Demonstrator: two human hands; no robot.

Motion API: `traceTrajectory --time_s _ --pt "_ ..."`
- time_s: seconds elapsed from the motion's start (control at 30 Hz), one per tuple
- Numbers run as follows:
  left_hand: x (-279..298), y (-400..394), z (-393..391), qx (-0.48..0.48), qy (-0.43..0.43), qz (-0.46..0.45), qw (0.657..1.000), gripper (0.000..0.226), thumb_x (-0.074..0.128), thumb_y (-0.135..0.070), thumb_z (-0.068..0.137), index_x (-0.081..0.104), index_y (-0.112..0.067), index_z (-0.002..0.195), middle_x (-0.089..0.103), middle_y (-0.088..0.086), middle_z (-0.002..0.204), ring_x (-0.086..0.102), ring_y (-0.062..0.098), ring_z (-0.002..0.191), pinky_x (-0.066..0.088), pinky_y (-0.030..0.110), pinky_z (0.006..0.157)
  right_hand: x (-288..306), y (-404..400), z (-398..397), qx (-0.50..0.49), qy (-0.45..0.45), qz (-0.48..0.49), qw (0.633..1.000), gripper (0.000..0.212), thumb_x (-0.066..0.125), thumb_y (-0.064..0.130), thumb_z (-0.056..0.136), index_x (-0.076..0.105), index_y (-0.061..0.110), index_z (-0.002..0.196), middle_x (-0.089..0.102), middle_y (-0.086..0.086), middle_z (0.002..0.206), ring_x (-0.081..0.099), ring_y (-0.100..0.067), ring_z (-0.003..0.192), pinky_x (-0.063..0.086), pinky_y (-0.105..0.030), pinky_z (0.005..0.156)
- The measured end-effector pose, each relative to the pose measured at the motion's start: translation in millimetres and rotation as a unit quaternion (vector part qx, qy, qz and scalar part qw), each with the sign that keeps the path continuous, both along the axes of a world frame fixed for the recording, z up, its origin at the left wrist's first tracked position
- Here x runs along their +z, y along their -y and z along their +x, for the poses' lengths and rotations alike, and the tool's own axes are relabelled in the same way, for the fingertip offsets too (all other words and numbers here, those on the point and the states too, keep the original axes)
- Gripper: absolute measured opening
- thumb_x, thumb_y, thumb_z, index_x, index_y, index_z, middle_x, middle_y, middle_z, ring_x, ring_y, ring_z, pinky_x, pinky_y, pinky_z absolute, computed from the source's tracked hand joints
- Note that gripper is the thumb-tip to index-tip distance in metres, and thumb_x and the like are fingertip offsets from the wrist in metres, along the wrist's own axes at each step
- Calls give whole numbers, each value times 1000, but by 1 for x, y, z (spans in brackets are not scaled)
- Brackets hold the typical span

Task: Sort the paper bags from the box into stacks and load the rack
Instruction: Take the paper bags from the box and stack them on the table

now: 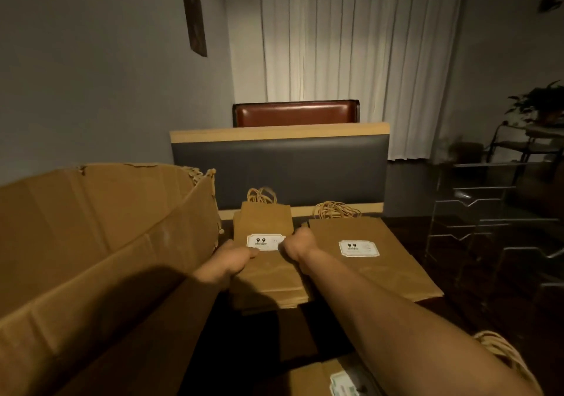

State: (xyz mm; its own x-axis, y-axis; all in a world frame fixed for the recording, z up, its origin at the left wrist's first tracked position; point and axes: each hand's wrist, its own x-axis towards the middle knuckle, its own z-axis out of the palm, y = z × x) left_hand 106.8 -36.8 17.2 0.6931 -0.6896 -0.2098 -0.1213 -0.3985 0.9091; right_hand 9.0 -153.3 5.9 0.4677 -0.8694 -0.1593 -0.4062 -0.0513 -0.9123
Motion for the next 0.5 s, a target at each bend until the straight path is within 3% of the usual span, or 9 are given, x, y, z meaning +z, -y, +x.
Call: traceTrajectory --time_s 0.1,0.17,0.2,0.3,0.37,0.43,0.5 --pt "-10 3 19 51 -144 -18 988 40 72 -10 86 60 2 121 66 14 90 65 31 81 55 42 81 -6 -2 4 -1 43 91 995 14 55 4 88 53 13 79 67 -11 95 67 -30 95 58 -41 87" --pt "-8 2 23 51 -215 -19 975 31 72 -13 87 64 -1 114 69 18 88 67 33 80 55 40 70 -7 -4 5 -2 69 120 990 7 53 12 90 60 11 89 71 -12 99 69 -30 94 58 -43 88" --pt "-8 2 22 32 -236 -8 971 27 71 -16 87 66 -3 110 72 18 88 68 33 80 54 39 67 -8 -5 4 -4 74 128 989 14 53 17 91 64 10 96 72 -11 98 69 -28 93 58 -42 88" --pt "-13 4 17 -15 -252 1 968 32 72 -22 86 67 -5 113 74 17 90 69 31 82 54 38 71 -8 -5 -3 9 73 141 987 34 58 30 84 66 7 108 74 -10 95 71 -27 89 59 -41 86" --pt "-10 5 12 -36 -248 -9 968 39 78 -22 80 67 -4 113 74 17 92 70 30 82 55 38 74 -4 -11 -14 13 78 151 985 32 65 30 83 63 6 105 73 -13 94 72 -29 88 59 -44 85" --pt "-9 6 9 -45 -222 -36 973 58 89 -21 62 68 -4 113 75 17 96 72 31 88 56 43 88 0 -13 -29 7 86 160 983 24 69 28 86 58 7 94 70 -14 93 71 -31 92 59 -44 84" --pt "-6 4 1 -41 -183 -85 979 69 93 -18 53 67 -5 115 75 15 100 73 32 91 56 49 91 11 -19 -46 28 98 184 978 29 74 31 86 56 8 92 69 -14 93 70 -30 87 60 -41 74"
